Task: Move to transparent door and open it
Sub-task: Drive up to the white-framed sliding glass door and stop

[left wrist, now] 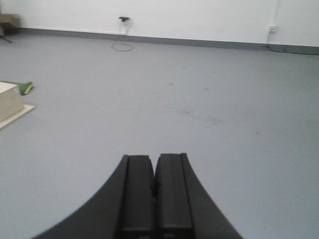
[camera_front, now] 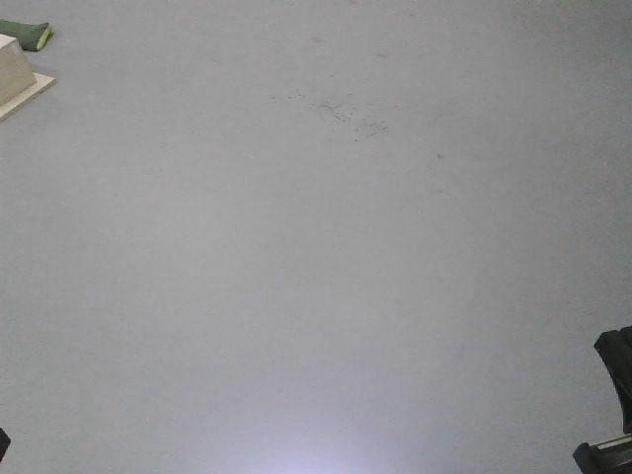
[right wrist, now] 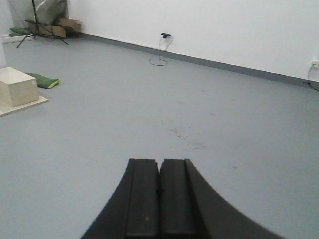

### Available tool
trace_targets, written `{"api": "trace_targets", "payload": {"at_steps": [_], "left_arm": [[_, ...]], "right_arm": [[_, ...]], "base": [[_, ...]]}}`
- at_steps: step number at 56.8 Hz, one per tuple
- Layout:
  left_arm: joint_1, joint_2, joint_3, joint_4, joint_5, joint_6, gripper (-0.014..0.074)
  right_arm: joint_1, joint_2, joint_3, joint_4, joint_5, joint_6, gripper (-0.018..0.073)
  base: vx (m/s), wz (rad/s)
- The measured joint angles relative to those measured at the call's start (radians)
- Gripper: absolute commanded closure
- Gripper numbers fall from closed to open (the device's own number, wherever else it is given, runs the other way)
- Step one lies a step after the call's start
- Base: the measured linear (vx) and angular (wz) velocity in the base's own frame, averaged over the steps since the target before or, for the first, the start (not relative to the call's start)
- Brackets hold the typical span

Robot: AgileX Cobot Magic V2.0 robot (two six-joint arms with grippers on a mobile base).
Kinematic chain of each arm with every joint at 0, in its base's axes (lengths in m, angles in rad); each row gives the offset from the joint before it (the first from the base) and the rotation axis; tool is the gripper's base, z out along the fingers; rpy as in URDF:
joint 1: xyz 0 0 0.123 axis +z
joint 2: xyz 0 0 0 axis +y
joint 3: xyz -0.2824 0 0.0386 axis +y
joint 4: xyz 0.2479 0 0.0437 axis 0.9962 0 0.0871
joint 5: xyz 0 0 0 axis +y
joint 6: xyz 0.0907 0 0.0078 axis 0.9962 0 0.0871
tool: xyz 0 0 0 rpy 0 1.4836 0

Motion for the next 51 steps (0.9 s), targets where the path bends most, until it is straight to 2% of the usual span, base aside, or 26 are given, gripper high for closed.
{"api": "trace_targets", "payload": {"at_steps": [51], "left_arm": [[0.0,0.0,0.0,0.0,0.0,0.0,0.0603]], "right_arm": [[0.0,0.0,0.0,0.0,0.0,0.0,0.0561]], "base": [[0.47,0.4]]}}
